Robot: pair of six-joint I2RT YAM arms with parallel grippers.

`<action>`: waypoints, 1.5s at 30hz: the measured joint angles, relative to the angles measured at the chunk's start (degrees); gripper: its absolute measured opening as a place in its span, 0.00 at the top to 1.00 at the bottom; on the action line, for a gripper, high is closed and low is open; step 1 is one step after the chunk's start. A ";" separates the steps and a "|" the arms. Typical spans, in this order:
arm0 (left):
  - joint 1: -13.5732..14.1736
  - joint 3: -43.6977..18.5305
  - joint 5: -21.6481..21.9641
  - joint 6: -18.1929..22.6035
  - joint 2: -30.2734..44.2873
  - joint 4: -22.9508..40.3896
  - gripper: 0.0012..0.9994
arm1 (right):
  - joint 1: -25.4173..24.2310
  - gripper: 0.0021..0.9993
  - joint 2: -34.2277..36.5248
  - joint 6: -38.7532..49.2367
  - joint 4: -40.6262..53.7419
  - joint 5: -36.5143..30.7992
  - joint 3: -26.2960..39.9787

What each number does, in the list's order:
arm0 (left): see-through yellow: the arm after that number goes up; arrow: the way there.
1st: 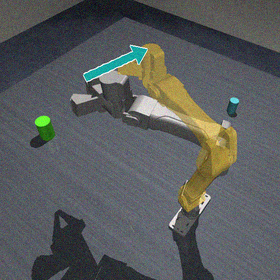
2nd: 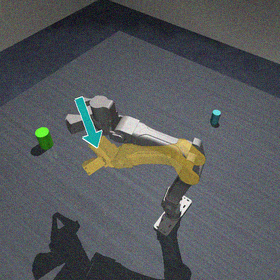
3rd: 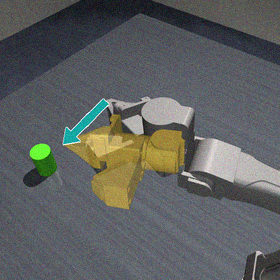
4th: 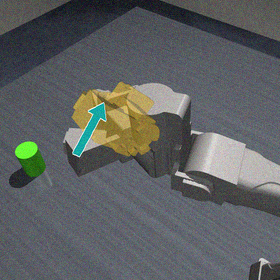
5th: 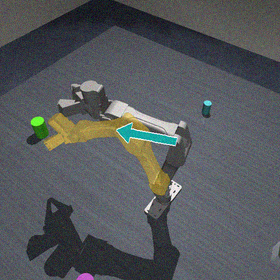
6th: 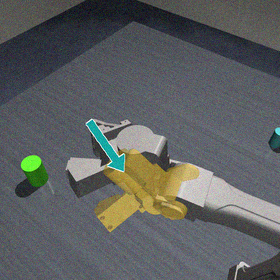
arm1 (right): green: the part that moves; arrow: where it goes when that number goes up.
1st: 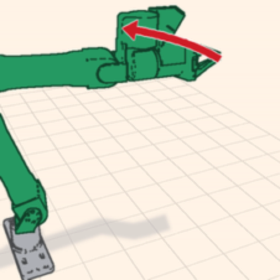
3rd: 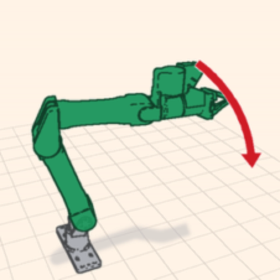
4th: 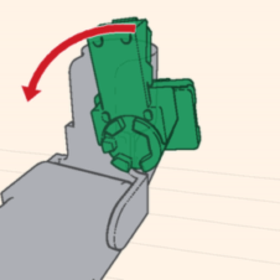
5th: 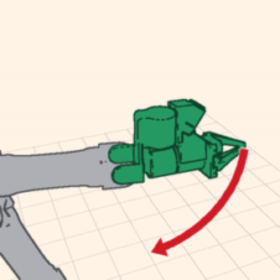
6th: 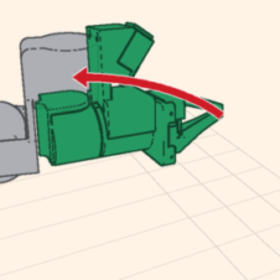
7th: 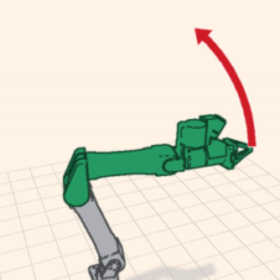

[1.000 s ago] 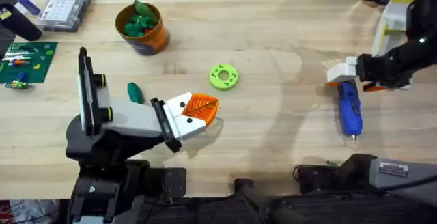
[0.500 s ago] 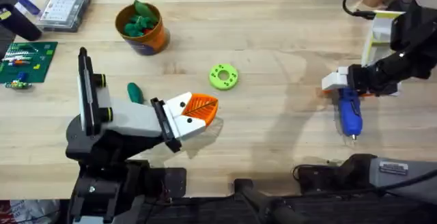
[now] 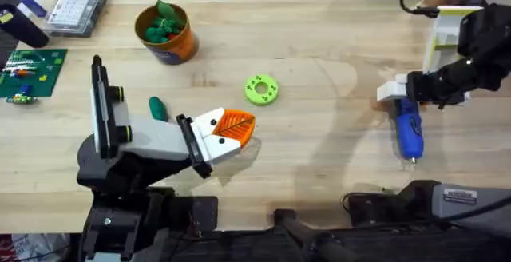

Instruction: Pick up the gripper from the table and insert it into the empty holder that is missing its gripper. Then pick up a screw, insert it into the mounting hole, and use the screwdriver to tighten it. Finally, clean up the table by picking up the vegetable and placing it into the bucket.

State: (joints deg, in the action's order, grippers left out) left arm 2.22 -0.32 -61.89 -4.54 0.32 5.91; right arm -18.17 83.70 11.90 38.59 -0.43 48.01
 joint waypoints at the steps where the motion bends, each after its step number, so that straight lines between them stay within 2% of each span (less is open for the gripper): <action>1: 0.00 0.00 0.00 0.00 0.00 0.00 1.00 | 0.00 0.01 0.41 0.19 -0.08 0.02 0.00; 10: 0.00 0.00 0.00 0.00 -0.02 0.00 1.00 | 0.00 0.01 3.46 0.79 -0.39 0.00 1.12; 13: 0.00 0.00 0.00 0.00 -0.02 0.00 1.00 | -0.02 0.10 3.70 1.12 -0.33 -0.31 1.38; 14: 0.00 0.00 0.00 0.00 0.00 0.00 1.00 | -0.13 0.17 3.70 1.42 -0.44 -0.42 1.40; 19: 0.00 0.00 0.00 0.00 0.00 0.00 1.00 | -0.43 0.92 4.56 1.74 -2.02 -1.37 1.46; 20: 0.00 0.00 0.00 0.00 0.00 0.00 1.00 | -0.46 0.97 4.69 1.81 -2.09 -1.46 1.59; 34: 0.00 0.00 0.00 0.00 -0.02 0.00 1.00 | -0.50 0.98 4.45 1.88 -2.06 -1.15 1.60; 42: 0.00 0.00 0.00 0.00 0.00 0.00 1.00 | -0.15 0.98 1.76 1.92 2.08 5.56 1.91; 45: 0.00 0.00 0.00 0.00 0.00 0.00 1.00 | 1.52 0.98 -1.24 1.84 6.49 6.73 6.11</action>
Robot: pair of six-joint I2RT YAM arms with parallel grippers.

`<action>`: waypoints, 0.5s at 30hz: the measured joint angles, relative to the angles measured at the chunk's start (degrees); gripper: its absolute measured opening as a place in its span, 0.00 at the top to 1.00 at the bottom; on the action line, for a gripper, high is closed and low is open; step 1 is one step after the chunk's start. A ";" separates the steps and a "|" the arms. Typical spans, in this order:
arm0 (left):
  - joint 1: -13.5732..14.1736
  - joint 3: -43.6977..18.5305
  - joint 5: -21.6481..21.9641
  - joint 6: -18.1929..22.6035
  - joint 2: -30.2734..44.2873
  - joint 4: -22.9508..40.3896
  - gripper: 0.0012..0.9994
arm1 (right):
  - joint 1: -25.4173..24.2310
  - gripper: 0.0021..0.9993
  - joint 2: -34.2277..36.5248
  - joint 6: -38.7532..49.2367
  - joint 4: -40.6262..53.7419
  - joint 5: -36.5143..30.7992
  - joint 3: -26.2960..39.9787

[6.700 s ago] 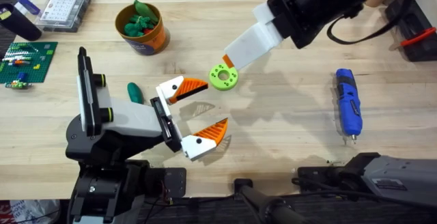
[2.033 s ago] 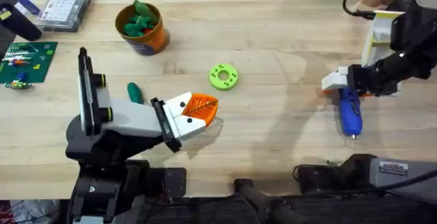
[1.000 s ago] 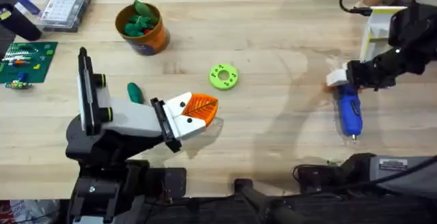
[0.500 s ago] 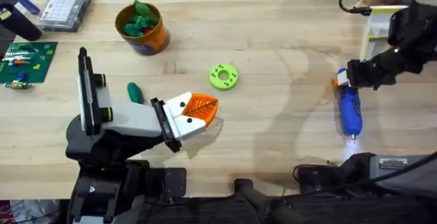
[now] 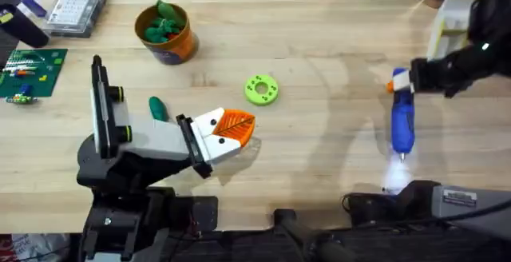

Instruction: Pick up the gripper from the table and insert it into the empty holder that is missing its gripper. Then pick up a screw, insert it into the mounting hole, and use the screwdriver to tighten it. Finally, clean up the table by picking up the vegetable and placing it into the bucket.

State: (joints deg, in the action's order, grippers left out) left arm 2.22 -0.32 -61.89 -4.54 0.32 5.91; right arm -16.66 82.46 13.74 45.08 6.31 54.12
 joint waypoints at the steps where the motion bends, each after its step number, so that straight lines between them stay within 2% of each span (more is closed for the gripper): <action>1: 0.00 0.00 0.00 0.00 0.00 0.00 1.00 | 0.64 0.98 -0.65 -0.02 0.50 0.15 1.25; 15: 0.00 0.00 0.00 0.00 0.00 0.00 1.00 | 9.44 0.98 -8.74 -0.67 9.07 1.04 15.48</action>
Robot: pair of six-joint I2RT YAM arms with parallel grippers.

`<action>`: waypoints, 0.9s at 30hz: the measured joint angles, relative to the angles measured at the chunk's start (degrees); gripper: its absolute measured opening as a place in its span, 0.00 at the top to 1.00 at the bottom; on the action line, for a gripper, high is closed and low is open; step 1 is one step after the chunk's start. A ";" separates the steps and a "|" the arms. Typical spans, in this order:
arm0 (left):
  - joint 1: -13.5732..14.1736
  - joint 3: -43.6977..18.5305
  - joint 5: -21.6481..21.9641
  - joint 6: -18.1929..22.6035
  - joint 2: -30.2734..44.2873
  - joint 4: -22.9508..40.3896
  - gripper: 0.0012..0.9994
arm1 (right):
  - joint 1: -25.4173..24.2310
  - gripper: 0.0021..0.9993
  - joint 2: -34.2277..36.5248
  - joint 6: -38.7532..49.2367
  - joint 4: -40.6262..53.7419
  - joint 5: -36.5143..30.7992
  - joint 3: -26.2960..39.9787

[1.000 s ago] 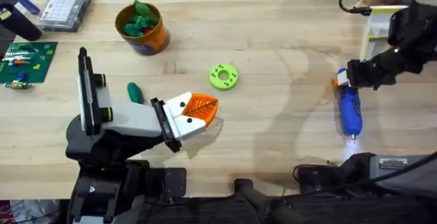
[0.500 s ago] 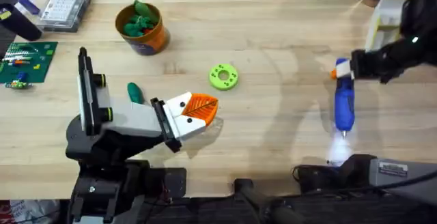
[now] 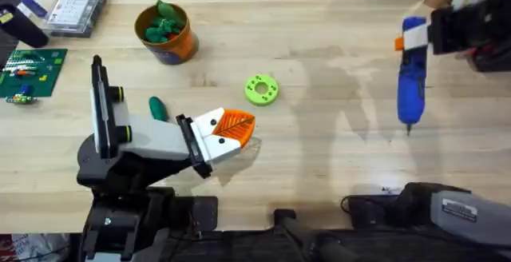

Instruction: Pick up the gripper from the table and insert it into the empty holder that is missing its gripper. Then pick up a screw, insert it into the mounting hole, and use the screwdriver to tighten it. Finally, clean up the table by picking up the vegetable and placing it into the bucket.

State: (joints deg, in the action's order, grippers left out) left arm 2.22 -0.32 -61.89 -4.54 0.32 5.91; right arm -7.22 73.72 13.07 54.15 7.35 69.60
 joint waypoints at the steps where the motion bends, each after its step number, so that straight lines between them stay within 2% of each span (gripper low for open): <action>1: 0.00 0.00 0.00 0.00 -0.02 0.00 1.00 | 0.65 0.98 -0.69 -0.24 0.53 0.00 1.02; 11: 0.00 0.00 0.00 0.00 0.00 0.00 1.00 | 4.21 0.98 -8.07 -2.43 4.92 1.77 9.95; 27: 0.00 0.00 0.00 0.00 0.00 0.00 1.00 | 4.21 0.98 -20.55 -3.03 1.85 16.11 10.63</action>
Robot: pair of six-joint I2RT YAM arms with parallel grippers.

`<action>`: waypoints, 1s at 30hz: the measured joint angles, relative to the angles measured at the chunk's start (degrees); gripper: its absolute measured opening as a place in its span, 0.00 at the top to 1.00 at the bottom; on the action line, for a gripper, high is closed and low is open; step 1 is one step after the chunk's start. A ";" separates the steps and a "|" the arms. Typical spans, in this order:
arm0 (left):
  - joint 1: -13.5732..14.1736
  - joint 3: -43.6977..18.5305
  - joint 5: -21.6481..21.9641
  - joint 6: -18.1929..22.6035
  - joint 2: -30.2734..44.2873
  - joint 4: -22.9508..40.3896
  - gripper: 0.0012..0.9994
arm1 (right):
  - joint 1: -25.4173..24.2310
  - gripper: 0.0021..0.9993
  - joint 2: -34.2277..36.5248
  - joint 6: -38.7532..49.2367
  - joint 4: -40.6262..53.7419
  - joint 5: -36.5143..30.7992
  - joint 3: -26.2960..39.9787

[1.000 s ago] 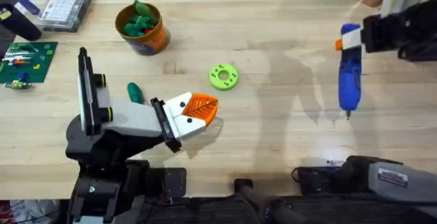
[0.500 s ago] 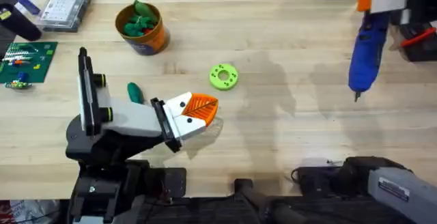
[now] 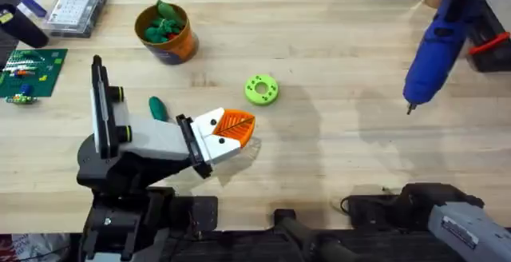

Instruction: Pick up the gripper from the table and insert it into the empty holder that is missing its gripper. Then pick up a screw, insert it into the mounting hole, and use the screwdriver to tighten it. Finally, clean up the table by picking up the vegetable and placing it into the bucket.

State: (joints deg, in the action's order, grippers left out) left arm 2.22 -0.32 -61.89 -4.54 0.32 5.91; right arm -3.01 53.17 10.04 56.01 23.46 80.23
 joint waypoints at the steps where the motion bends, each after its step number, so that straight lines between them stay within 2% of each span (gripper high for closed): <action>1: 0.00 0.00 0.00 0.00 0.00 0.00 1.00 | 0.00 0.98 -0.16 -0.12 -0.27 0.99 0.00; 6: 0.00 0.00 0.00 0.00 -0.01 0.00 1.00 | 0.01 0.98 -0.09 -0.60 -3.17 7.07 0.00; 10: 0.00 0.00 0.00 0.00 0.00 0.00 1.00 | 0.02 0.98 -0.07 -0.65 -3.27 9.36 0.00; 19: 0.00 0.00 0.00 0.00 0.00 0.00 1.00 | 0.02 0.98 1.00 -0.63 -2.72 10.54 0.08; 30: 0.00 0.00 0.00 0.00 0.00 0.00 1.00 | 0.11 0.98 10.80 -0.58 0.16 8.89 0.26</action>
State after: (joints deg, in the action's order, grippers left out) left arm 2.22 -0.32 -61.89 -4.54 0.32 5.91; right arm -2.90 63.97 9.45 56.16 32.36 80.49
